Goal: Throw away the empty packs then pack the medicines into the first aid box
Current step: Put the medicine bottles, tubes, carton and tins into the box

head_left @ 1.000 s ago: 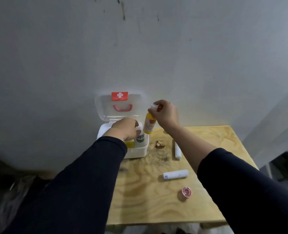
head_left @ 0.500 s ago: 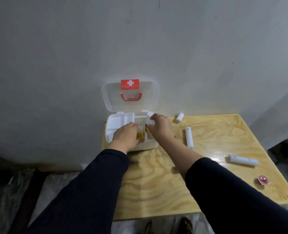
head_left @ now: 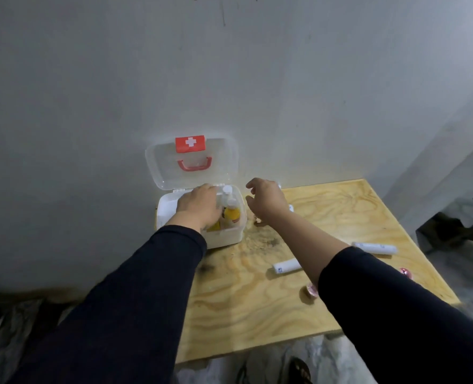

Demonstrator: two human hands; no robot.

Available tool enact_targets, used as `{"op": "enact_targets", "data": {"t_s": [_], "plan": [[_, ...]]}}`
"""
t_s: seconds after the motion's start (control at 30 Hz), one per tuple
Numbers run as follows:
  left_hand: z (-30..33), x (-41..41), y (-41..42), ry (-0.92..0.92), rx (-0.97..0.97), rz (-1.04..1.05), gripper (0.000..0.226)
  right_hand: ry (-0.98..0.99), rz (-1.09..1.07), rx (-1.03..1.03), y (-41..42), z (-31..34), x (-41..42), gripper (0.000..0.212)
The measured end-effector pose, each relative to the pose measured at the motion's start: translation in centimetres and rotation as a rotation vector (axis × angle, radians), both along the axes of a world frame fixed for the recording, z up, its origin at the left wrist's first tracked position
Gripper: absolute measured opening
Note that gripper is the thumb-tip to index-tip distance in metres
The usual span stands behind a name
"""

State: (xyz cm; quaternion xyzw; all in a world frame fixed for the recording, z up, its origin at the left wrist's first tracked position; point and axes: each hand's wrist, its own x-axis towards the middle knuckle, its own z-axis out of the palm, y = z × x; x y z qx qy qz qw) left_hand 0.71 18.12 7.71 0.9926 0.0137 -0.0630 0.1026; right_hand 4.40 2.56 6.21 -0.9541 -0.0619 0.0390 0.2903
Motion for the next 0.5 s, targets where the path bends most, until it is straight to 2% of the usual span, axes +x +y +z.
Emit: {"op": "enact_targets", "data": {"t_s": [0.13,0.33,0.5], "plan": [[1.8,1.1,-4.2,-0.046,0.021,-0.080,0.050,0.013,-0.066,-0.090,-5.6,0.2,0.0,0.033],[1.0,1.7,-12.0,0.078,-0.003,-0.210,0.038,0.088,-0.131,-0.185,-15.0,-0.6,-0.4,0.036],[-0.9,1.3,-17.4,0.182,-0.051,-0.178,0.045,0.164,-0.135,-0.253,-22.1,-2.8,-1.1,0.041]]}}
